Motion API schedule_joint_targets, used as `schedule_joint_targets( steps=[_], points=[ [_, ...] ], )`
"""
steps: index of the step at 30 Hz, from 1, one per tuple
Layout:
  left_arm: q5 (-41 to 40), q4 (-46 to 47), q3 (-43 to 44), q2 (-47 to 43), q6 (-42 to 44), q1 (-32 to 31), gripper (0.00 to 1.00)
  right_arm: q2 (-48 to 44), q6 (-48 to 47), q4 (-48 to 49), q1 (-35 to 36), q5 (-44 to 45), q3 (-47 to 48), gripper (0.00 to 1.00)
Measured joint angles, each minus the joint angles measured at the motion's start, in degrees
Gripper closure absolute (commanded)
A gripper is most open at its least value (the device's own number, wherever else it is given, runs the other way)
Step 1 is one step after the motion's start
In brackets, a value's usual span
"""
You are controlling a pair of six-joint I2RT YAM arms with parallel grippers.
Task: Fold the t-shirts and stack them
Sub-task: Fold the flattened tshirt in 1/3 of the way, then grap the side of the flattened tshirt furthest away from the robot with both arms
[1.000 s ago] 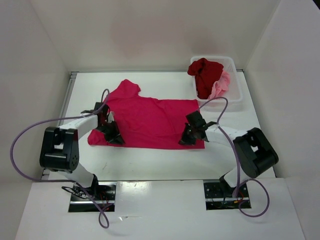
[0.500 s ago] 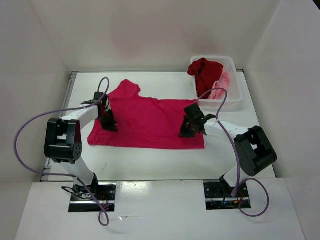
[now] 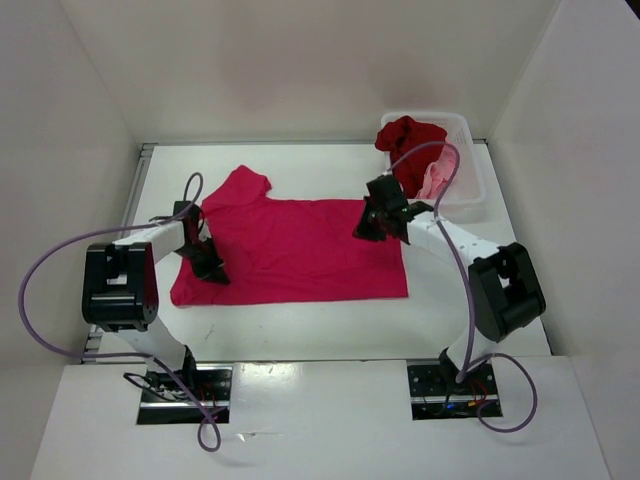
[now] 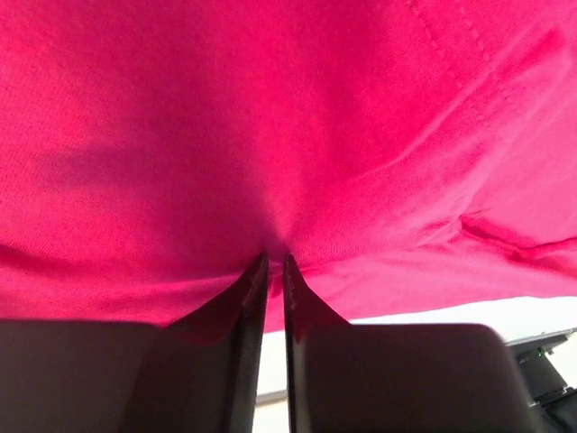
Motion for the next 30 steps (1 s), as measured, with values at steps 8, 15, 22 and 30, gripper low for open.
schedule_joint_targets(
  steps=[8, 15, 22, 30],
  points=[
    [1.95, -6.95, 9.05, -0.83, -0.50, 0.22, 0.60, 10.49, -2.95, -0.81, -4.59, 1.40, 14.75, 0.75],
    [-1.20, 2.58, 30.18, 1.55, -1.97, 0.20, 0.55, 25.70, -5.40, -0.81, -9.60, 2.99, 30.29, 0.81],
    [-10.99, 8.35, 43.52, 15.54, -1.09, 0.20, 0.40, 32.22, -6.80, -2.43, -14.14, 3.72, 34.16, 0.81],
    [-20.48, 11.54, 65.90, 37.27, 4.81, -1.40, 0.27, 32.13, -7.06, -2.97, -19.71, 3.28, 34.27, 0.77]
  ],
)
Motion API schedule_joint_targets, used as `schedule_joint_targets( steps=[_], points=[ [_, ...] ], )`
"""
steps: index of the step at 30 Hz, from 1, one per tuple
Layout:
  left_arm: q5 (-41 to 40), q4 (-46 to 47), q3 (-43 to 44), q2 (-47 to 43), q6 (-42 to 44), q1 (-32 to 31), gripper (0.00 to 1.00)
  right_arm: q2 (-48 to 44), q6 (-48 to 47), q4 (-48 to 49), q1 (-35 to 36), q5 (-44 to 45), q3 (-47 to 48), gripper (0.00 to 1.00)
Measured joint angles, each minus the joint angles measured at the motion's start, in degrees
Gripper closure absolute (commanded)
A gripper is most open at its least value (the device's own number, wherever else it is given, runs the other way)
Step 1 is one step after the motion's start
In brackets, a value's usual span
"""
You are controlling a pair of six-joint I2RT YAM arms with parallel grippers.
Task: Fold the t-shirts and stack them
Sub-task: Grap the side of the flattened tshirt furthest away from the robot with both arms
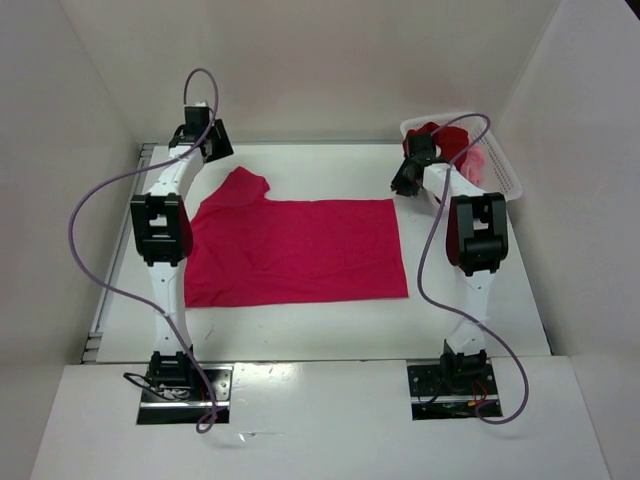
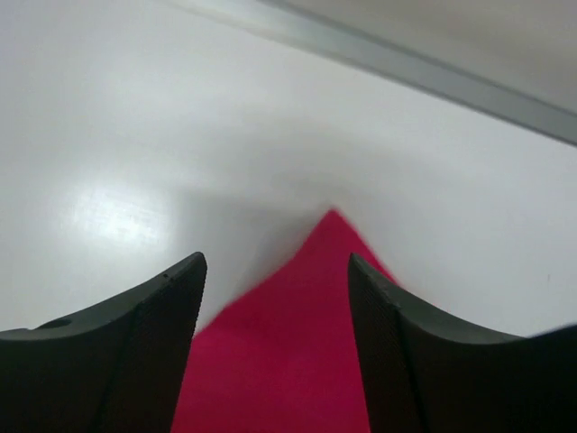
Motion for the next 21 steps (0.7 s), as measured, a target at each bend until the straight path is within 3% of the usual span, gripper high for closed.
schedule_joint_targets(
  steps=[8, 15, 21],
  points=[
    [0.87, 3.30, 15.52, 11.63, 4.11, -2.32, 0.30, -4.28, 0.07, -0.20, -0.17, -3.58, -3.52, 0.75],
    [1.16, 2.49, 16.74, 15.26, 7.28, -3.89, 0.41, -7.34, 0.04, -0.11, 0.07, -5.01, -3.76, 0.75],
    [0.96, 0.72, 16.55, 15.98, 8.92, -4.63, 0.44, -8.15, -0.22, 0.09, 0.07, -4.68, -5.90, 0.74]
  ],
)
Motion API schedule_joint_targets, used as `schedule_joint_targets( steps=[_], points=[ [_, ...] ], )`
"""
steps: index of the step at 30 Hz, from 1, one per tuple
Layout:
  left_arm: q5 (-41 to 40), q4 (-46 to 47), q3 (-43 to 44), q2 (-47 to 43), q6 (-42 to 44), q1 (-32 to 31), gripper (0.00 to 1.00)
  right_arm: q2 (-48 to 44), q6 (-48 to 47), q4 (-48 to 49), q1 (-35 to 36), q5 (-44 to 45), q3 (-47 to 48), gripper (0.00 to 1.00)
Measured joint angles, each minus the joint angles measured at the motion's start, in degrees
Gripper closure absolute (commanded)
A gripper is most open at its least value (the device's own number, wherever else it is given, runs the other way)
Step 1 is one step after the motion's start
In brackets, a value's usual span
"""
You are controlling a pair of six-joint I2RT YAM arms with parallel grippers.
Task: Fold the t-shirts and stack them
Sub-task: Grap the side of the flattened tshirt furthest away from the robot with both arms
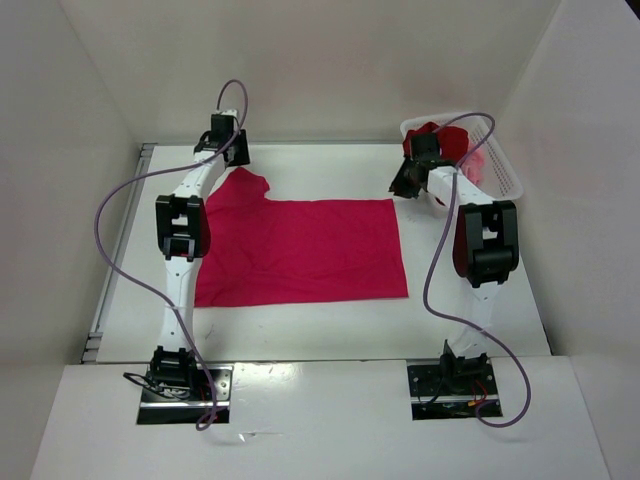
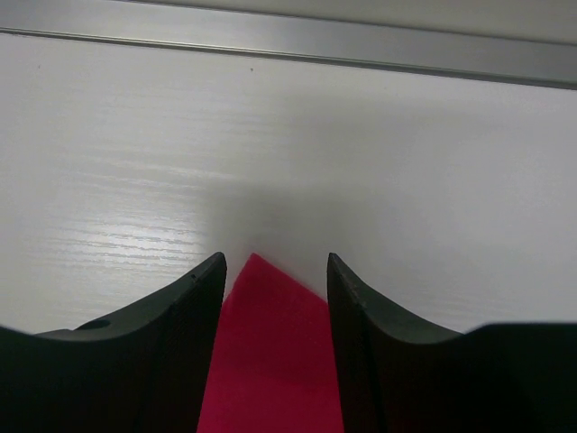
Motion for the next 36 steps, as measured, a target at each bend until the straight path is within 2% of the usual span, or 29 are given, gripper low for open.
schedule_joint_targets(
  steps=[8, 14, 17, 18, 23, 30, 36],
  points=[
    [-2.25, -0.31, -1.62, 0.00, 1.27, -0.02, 0.45, -0.11, -0.26, -0.13, 0.00, 1.38, -3.02, 0.71],
    [-2.19, -0.39, -2.75, 0.00, 1.27, -0.02, 0.58, -0.37, -0.70, -0.15, -0.02, 5.75, -4.70, 0.64],
    [-2.01, -0.37, -2.86, 0.00, 1.14, -0.02, 0.66, -0.35, -0.83, 0.09, -0.02, 8.50, -4.66, 0.64],
    [-1.97, -0.39, -2.86, 0.00, 1.11, -0.02, 0.72, -0.15, -0.81, 0.04, -0.02, 9.27, -4.46, 0.64],
    [-1.38, -0.37, -2.86, 0.00, 0.85, -0.02, 0.87, 2.43, -0.76, 0.68, -0.02, 10.16, -2.32, 0.63],
    [-1.27, 0.00, -4.81, -1.66, 0.90, -0.02, 0.99, 5.60, -0.76, 2.05, 0.85, 8.41, -0.28, 0.60],
    [-1.55, 0.61, -8.66, -5.14, 0.72, -0.24, 0.99, 8.22, -0.76, 2.47, 1.46, 7.21, 1.81, 0.60]
  ],
)
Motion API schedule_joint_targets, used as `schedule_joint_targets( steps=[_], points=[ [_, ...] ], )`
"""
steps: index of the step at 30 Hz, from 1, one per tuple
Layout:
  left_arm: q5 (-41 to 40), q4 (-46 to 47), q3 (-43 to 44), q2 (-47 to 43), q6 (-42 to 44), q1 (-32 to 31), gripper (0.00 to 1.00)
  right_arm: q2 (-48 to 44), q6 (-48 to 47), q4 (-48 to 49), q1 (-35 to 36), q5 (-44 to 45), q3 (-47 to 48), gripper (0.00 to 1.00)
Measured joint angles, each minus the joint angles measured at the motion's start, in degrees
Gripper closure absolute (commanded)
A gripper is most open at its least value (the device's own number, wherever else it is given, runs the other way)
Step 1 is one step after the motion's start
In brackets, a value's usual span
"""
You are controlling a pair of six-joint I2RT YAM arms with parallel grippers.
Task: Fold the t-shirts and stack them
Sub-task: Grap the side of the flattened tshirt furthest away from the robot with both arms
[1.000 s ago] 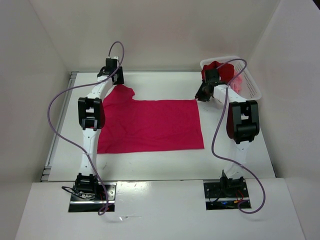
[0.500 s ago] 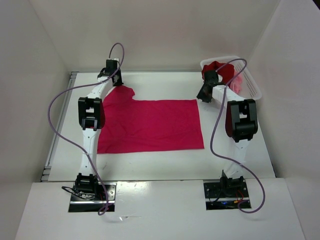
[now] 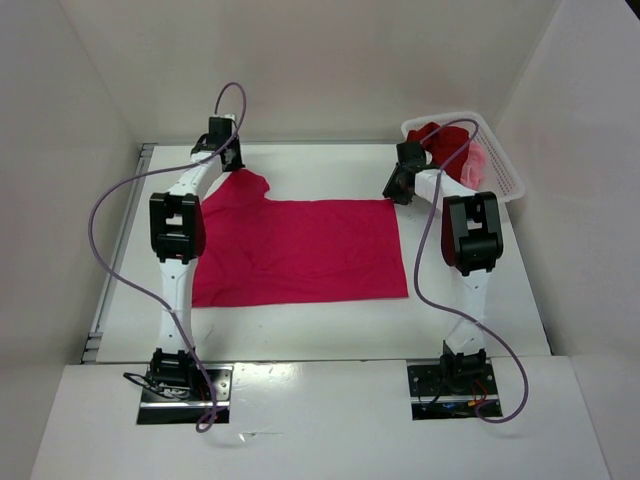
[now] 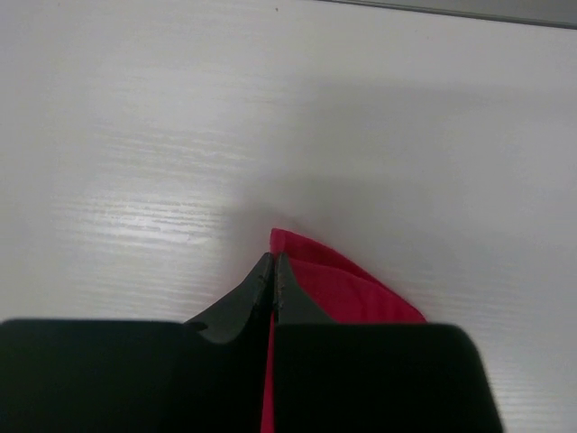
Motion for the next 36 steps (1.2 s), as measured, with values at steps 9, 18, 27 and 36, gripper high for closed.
schedule_joint_targets(
  steps=[9, 18, 27, 36],
  points=[
    [0.37, 1.53, -7.48, -8.83, -1.73, -0.13, 1.00, 1.62, 0.20, -0.02, 0.04, 0.11, 1.03, 0.90],
    [1.09, 2.25, -20.68, -21.59, -5.44, -0.13, 1.00, 0.63, 0.31, 0.52, 0.04, 0.63, -0.68, 1.00],
    [2.38, 0.31, -35.69, -37.59, -9.40, -0.13, 1.00, -8.41, 0.35, -0.31, 0.04, 0.98, -10.16, 1.00],
    [2.99, -2.60, -50.01, -53.31, -10.82, -0.13, 1.00, -18.99, -0.02, -0.33, 0.04, 0.61, -19.41, 1.00]
  ],
)
